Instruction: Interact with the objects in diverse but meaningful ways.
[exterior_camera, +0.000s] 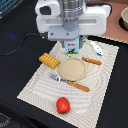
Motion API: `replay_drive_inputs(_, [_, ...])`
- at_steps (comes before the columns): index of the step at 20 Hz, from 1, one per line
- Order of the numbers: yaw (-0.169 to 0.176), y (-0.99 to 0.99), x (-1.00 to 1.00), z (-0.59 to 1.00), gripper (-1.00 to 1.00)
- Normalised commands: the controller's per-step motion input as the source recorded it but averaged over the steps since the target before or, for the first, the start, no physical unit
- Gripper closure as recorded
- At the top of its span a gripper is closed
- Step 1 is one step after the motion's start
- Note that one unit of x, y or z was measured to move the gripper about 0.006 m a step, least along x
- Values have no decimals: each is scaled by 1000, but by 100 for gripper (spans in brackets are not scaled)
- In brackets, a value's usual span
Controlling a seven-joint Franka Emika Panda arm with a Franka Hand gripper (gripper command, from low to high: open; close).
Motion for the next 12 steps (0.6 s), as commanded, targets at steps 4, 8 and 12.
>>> replay_drive_inputs(4, [32, 862, 8, -184, 100])
replay_drive_inputs(8, [46, 543, 0, -462, 100])
replay_drive_inputs(12, [29, 239, 0, -572, 100])
